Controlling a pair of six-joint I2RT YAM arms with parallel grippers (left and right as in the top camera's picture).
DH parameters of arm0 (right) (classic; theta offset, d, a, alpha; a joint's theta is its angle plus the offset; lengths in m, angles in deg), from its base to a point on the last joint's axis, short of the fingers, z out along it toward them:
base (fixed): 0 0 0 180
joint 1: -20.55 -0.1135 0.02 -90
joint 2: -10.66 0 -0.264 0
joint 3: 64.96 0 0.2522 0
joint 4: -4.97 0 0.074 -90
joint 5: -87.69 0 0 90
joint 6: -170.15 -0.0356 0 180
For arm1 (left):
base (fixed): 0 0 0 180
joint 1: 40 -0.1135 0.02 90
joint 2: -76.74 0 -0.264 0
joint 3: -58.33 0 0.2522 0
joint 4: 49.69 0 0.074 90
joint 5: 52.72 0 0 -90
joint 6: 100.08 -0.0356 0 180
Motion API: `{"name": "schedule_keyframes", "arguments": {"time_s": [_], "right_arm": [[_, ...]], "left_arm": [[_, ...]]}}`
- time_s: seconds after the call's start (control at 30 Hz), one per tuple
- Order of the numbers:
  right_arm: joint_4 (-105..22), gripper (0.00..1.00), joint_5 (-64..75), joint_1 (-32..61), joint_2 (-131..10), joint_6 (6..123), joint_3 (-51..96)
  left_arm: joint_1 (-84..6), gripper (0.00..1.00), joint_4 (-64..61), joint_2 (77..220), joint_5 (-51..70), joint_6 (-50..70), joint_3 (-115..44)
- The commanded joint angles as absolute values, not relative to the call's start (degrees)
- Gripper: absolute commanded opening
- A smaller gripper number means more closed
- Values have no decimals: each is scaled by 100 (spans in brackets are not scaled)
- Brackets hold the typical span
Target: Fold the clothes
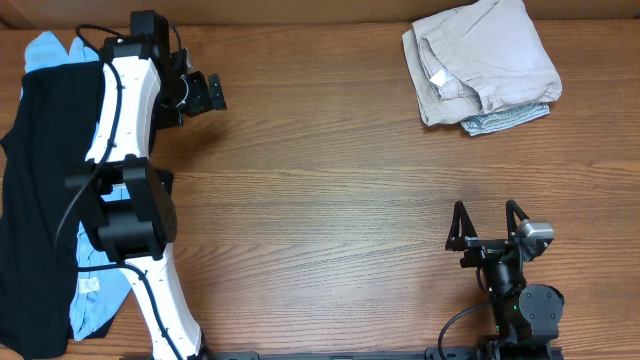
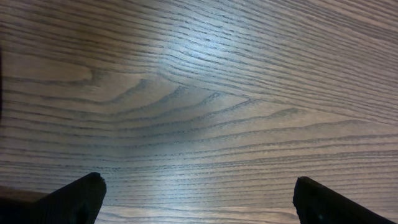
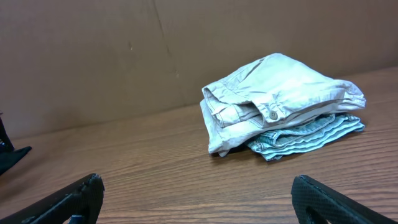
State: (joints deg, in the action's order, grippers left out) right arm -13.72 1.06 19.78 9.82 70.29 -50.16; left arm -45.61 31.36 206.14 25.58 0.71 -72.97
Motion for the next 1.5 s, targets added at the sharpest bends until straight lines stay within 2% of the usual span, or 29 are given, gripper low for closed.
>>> {"name": "schedule_keyframes", "arguments": {"time_s": [0.0,0.93,1.2,1.27,1.47], "right_arm": [[-1333,100,34,1997,1049,6985,-5075],[-1333,100,34,1997,1049,6985,-5075],[-1333,100,34,1997,1049,6985,-5075],[-1333,100,34,1997,1049,6985,-5075],[-1333,100,34,1997,1049,6985,-5075]], "left_arm": [[-4513,100,3132,20599,2586,151,-7364],[-4362,100,3134,20323,2588,151,-7364],[-3859,100,3129,18330,2588,151,-7364],[-3704,100,3132,17449,2586,154,-7364],[-3623,100,3167,15744,2794,20,-7364]]}}
